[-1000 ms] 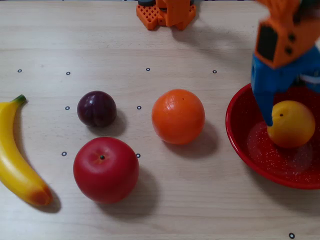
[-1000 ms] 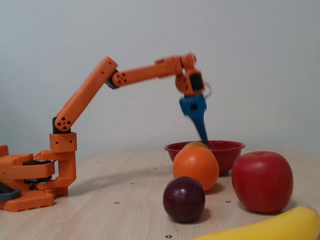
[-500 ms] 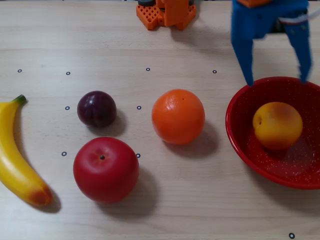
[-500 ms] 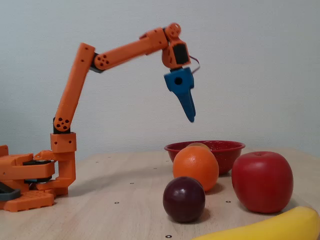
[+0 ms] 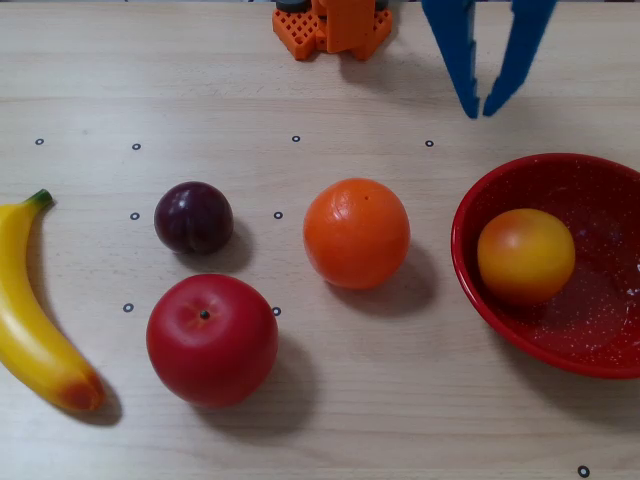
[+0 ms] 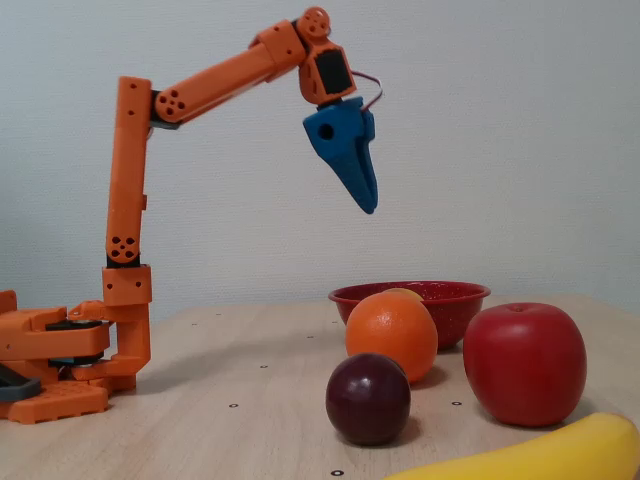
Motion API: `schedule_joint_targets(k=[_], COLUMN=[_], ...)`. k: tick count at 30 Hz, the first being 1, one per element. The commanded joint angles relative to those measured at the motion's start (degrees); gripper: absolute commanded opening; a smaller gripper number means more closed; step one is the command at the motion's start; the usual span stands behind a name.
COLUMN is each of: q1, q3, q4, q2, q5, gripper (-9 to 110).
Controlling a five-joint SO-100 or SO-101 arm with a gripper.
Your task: Put peach in the red bowl.
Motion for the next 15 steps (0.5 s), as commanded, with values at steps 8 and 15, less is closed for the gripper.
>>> schedule_joint_targets(k=[8,15], q1=[9.3,13.1], q3=[15.5,39.9], q4=[-15.7,-27.0], q2=[19.9,37.7], q5=[16.1,20.9], gripper=[0,0])
